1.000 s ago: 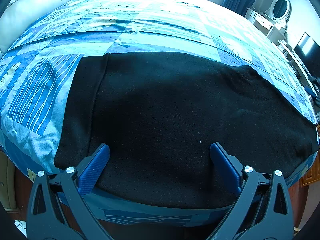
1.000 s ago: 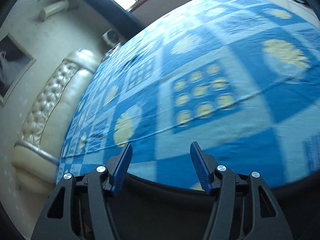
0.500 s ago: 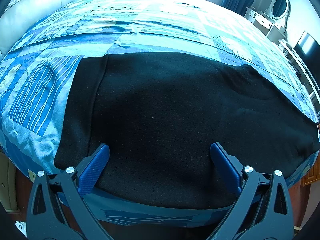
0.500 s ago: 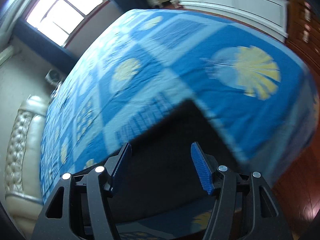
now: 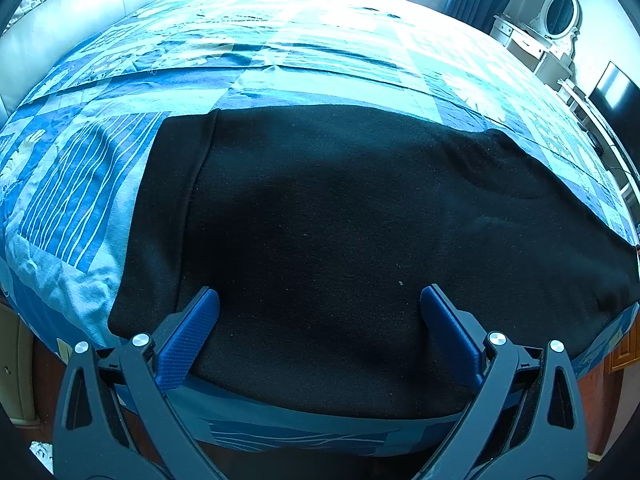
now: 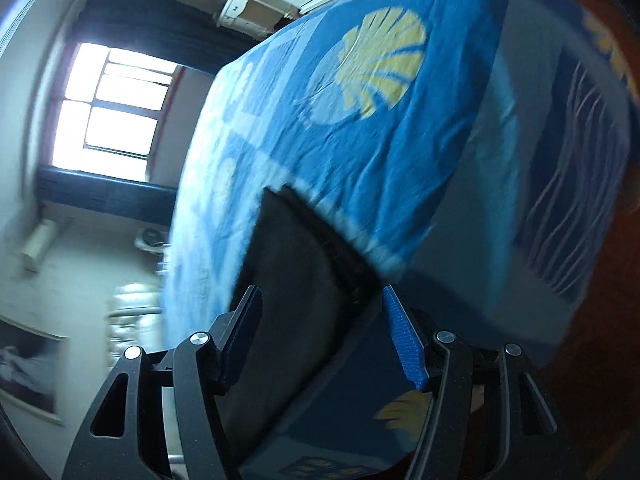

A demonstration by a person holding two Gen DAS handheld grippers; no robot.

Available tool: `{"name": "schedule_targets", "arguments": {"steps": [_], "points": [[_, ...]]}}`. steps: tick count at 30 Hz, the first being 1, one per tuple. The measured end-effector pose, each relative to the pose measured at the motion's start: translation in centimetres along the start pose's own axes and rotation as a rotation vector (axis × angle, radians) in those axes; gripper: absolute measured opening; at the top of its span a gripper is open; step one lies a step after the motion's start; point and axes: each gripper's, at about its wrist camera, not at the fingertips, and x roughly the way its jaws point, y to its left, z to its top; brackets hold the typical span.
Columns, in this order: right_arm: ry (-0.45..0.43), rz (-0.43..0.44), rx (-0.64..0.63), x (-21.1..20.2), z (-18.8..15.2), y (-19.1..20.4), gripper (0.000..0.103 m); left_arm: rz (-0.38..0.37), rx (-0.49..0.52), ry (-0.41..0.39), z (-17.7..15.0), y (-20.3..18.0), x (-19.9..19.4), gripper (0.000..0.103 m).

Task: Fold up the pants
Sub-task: 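Open the right tool and move it back over the pants, then grasp the black pants leg end with the right tool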

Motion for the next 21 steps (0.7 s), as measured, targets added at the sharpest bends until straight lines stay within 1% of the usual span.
{"name": "schedule_targets", "arguments": {"steps": [2,6,8,9,10,12,13,14,15,16,17,19,20,21], "points": [[0.001,0.005,-0.004,0.4,-0.3,0.2,0.062,0.0,0.0,0.0,0.0,0.0,0.0,0.101],[0.0,0.061,0.022,1.0,-0.9,0.2,0.064,0.0,0.001,0.0,0.0,0.0,0.0,0.101],[-0.013,0.012,0.024,1.4,-1.2,-0.1,0.064,0.0,0.0,0.0,0.0,0.0,0.0,0.101],[-0.014,0.004,0.024,1.7,-1.4,-0.1,0.064,0.0,0.0,0.0,0.0,0.0,0.0,0.101],[-0.01,0.015,0.028,2.0,-1.7,-0.1,0.064,0.0,0.0,0.0,0.0,0.0,0.0,0.101],[-0.02,0.021,0.015,2.2,-2.1,0.3,0.057,0.0,0.0,0.0,0.0,0.0,0.0,0.101],[-0.03,0.013,-0.004,2.5,-2.3,0.8,0.049,0.0,0.0,0.0,0.0,0.0,0.0,0.101],[-0.038,-0.002,-0.017,2.6,-2.4,1.1,0.037,0.001,0.001,-0.001,0.0,0.0,0.0,0.101],[-0.042,-0.027,-0.024,2.9,-2.5,1.6,0.03,0.0,0.001,-0.001,0.0,0.0,0.0,0.101],[-0.047,-0.045,-0.026,2.9,-2.5,1.8,0.016,0.0,0.001,0.0,0.0,0.0,0.0,0.101],[-0.055,-0.059,-0.027,2.9,-2.5,2.1,0.012,0.0,0.001,0.0,0.0,0.0,0.0,0.101],[-0.07,-0.076,-0.055,2.9,-2.7,3.2,0.011,0.0,0.0,0.0,0.0,0.0,0.0,0.101],[-0.082,-0.075,-0.072,2.7,-2.9,4.0,0.011,0.0,0.001,-0.001,0.0,0.0,0.0,0.101],[-0.089,-0.067,-0.079,3.4,-2.5,4.9,0.011,0.0,0.001,-0.001,0.0,0.0,0.0,0.101]]}}
